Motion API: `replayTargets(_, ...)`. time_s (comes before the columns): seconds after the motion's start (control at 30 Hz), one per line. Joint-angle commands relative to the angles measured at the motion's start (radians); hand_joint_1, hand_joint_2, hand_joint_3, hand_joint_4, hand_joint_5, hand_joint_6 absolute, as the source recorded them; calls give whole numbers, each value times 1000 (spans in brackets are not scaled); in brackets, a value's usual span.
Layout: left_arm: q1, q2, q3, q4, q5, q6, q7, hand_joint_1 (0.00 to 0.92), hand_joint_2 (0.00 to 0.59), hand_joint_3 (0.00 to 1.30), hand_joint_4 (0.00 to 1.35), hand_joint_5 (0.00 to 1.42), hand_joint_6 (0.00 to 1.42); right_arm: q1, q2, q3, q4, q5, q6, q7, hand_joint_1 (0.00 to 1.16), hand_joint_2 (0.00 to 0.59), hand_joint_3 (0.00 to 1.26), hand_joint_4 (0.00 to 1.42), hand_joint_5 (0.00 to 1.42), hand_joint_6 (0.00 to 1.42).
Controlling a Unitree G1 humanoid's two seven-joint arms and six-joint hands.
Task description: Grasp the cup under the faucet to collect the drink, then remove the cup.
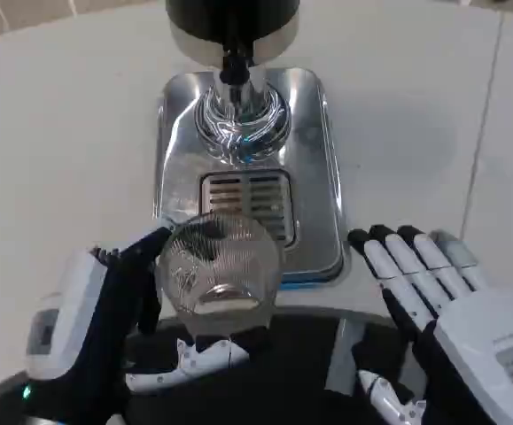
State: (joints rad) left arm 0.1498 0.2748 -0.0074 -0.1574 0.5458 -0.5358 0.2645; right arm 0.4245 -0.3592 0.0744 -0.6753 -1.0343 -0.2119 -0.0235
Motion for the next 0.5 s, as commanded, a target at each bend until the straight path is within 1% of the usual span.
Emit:
replayTargets(0.03, 1, 1, 16, 10, -38, -35, 9, 736, 90, 1205, 1262, 1332, 1424, 31, 8, -1, -44, -12, -2, 16, 107, 556, 0, 0, 0, 0)
replayTargets(0.17, -3, 0, 19, 15, -41, -31, 9, 736, 90, 1205, 1262, 1332, 1424, 38, 12, -3, -44, -12, -3, 11, 107, 556, 0, 0, 0, 0)
replayTargets(0.3, -20, -11, 25, 34, -27, -16, 25, 736, 90, 1205, 1262, 1332, 1424, 28, 11, -11, -17, -7, -3, -5, 107, 556, 0, 0, 0, 0)
replayTargets(0.43, -70, -23, 27, 80, 0, 2, 46, 736, 90, 1205, 1262, 1332, 1424, 9, 27, -17, 8, -9, 8, -22, 107, 556, 0, 0, 0, 0)
replayTargets(0.5, -101, -31, 23, 110, 16, 9, 59, 736, 90, 1205, 1262, 1332, 1424, 1, 44, -14, 20, -9, 22, -22, 107, 556, 0, 0, 0, 0)
